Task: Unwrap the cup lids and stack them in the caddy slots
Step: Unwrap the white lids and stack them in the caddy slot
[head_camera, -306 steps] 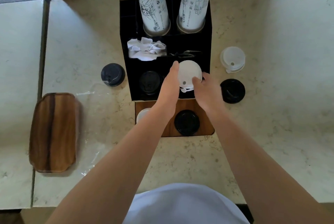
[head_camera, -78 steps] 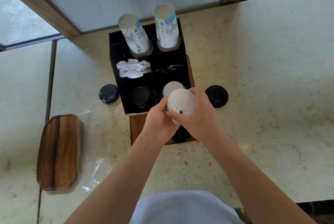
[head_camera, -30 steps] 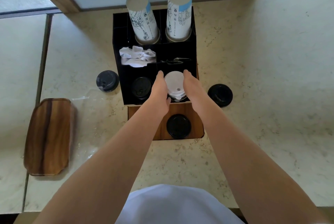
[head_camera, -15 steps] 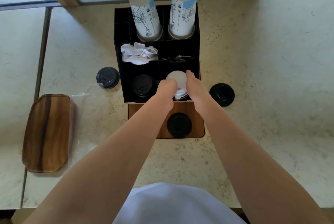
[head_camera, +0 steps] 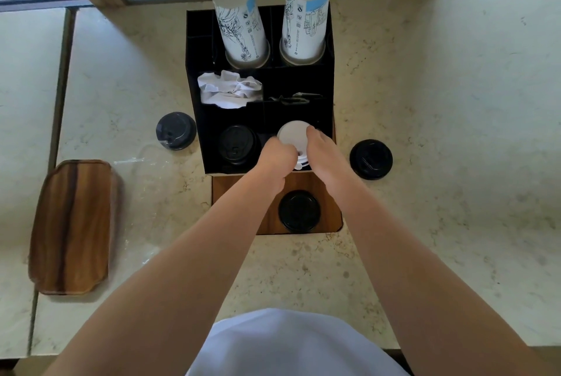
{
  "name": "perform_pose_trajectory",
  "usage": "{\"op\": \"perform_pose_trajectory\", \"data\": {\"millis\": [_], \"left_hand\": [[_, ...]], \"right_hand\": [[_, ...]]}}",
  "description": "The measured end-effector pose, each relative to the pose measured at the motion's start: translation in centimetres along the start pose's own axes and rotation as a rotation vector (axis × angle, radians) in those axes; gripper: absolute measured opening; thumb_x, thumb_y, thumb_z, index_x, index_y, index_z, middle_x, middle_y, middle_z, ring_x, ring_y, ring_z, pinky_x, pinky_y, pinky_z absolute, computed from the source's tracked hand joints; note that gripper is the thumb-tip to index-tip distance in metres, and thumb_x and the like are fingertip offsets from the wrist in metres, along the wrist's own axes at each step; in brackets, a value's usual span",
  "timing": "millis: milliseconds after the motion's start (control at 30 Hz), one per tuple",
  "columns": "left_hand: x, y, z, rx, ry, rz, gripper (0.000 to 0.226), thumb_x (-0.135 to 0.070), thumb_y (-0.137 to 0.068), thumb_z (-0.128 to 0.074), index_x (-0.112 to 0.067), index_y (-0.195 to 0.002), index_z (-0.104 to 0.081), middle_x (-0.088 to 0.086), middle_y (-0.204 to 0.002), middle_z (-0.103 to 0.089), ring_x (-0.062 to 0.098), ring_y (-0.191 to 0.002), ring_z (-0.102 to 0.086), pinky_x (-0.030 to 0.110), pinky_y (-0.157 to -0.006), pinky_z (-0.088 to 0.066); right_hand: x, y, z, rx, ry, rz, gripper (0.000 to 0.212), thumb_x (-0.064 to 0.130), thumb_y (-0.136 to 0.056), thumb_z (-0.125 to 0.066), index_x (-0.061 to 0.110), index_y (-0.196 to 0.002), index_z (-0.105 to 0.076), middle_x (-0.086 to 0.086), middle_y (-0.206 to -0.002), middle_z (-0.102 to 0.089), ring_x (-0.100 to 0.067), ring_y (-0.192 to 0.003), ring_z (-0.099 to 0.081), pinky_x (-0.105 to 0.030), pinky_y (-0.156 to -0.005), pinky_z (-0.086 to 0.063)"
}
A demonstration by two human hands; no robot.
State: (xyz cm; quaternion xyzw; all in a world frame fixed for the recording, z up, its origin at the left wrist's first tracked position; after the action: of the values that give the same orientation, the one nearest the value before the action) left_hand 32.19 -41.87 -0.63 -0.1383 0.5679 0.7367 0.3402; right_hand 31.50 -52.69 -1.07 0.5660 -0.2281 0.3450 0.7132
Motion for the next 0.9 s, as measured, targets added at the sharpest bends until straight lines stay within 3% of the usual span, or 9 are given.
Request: {"op": "perform_pose_trajectory", "data": {"millis": [67,167,300,400,500,600,767,900], "left_hand": [[-0.3,-0.3,0.1,0.005,-0.026,0.028,0.044,-0.001,-0.097,-0.045,0.001,-0.141,-0.042,0.021,-0.130,-0.054,0.031,-0.106,-0.055,0.033,-0.078,-0.043],[-0.7,-0.4,0.3,0.003,-0.039,0.040,0.044,-0.001,-0.098,-0.045,0.002,-0.142,-0.041,0.022,-0.132,-0.054,0.034,-0.115,-0.055,0.031,-0.079,-0.042],[-0.6,-0.3,0.0,-0.007,0.017,0.055,0.047,-0.001,-0.098,-0.044,0.001,-0.144,-0.039,0.022,-0.133,-0.053,0.031,-0.106,-0.054,0.031,-0.077,-0.047],[-0.1,0.1,-0.4,-0.036,0.091,0.030,0.052,0.000,-0.094,-0.044,-0.003,-0.145,-0.038,0.022,-0.134,-0.052,0.031,-0.112,-0.054,0.039,-0.086,-0.050],[0.6,0.7,-0.8,-0.078,0.123,-0.034,0.057,0.000,-0.092,-0.046,-0.008,-0.147,-0.034,0.015,-0.125,-0.053,0.025,-0.105,-0.051,0.029,-0.072,-0.046],[1.2,1.2,-1.1,-0.105,0.104,-0.100,0.060,-0.002,-0.093,-0.050,-0.014,-0.148,-0.029,0.006,-0.117,-0.050,0.021,-0.104,-0.050,0.019,-0.061,-0.039],[1.2,1.0,-1.1,-0.099,0.012,-0.168,0.057,0.002,-0.091,-0.050,-0.014,-0.145,-0.039,0.010,-0.131,-0.054,0.025,-0.119,-0.052,0.029,-0.083,-0.044],[1.1,0.5,-0.8,-0.093,-0.068,-0.166,0.049,-0.001,-0.094,-0.050,-0.010,-0.142,-0.044,0.013,-0.128,-0.057,0.024,-0.114,-0.055,0.030,-0.081,-0.045]], "right_hand": [[0.0,0.0,-0.1,0.002,0.030,0.011,0.054,0.040,-0.105,-0.026,0.015,-0.152,-0.036,-0.010,-0.146,-0.048,-0.023,-0.123,-0.049,-0.030,-0.088,-0.032],[0.3,0.2,-0.3,0.009,0.076,0.026,0.055,0.038,-0.105,-0.027,0.009,-0.151,-0.035,-0.012,-0.143,-0.051,-0.017,-0.107,-0.056,-0.026,-0.083,-0.038],[0.2,0.2,0.0,-0.005,0.032,-0.005,0.052,0.036,-0.105,-0.028,0.010,-0.148,-0.040,-0.011,-0.140,-0.053,-0.024,-0.123,-0.050,-0.036,-0.097,-0.039],[0.0,0.5,0.2,-0.016,-0.031,0.010,0.046,0.032,-0.105,-0.029,0.013,-0.142,-0.047,-0.006,-0.129,-0.057,-0.017,-0.109,-0.053,-0.032,-0.087,-0.035],[-0.2,0.5,0.3,-0.015,-0.066,0.019,0.044,0.031,-0.105,-0.029,0.014,-0.143,-0.046,-0.001,-0.121,-0.053,-0.011,-0.100,-0.053,-0.028,-0.083,-0.034],[-0.3,0.3,0.5,-0.001,-0.081,0.016,0.047,0.034,-0.106,-0.030,0.018,-0.149,-0.039,0.004,-0.120,-0.046,-0.012,-0.105,-0.044,-0.015,-0.065,-0.032],[-0.5,0.3,0.5,-0.003,-0.093,0.021,0.049,0.038,-0.106,-0.029,0.017,-0.150,-0.035,0.002,-0.120,-0.046,-0.012,-0.104,-0.044,-0.013,-0.064,-0.031],[-0.5,0.0,0.4,-0.005,-0.047,0.030,0.051,0.041,-0.106,-0.027,0.014,-0.148,-0.040,0.000,-0.122,-0.050,-0.012,-0.103,-0.047,-0.013,-0.062,-0.030]]}}
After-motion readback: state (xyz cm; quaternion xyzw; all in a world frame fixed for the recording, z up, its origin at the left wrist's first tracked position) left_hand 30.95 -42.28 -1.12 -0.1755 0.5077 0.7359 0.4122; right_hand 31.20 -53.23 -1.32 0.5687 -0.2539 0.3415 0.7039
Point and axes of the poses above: each hand's wrist, its own y-axis away from the middle knuckle, its own z-axis out of the back of the hand, x = y × z, the point moved 4 cm from there along -y, towards the middle knuckle
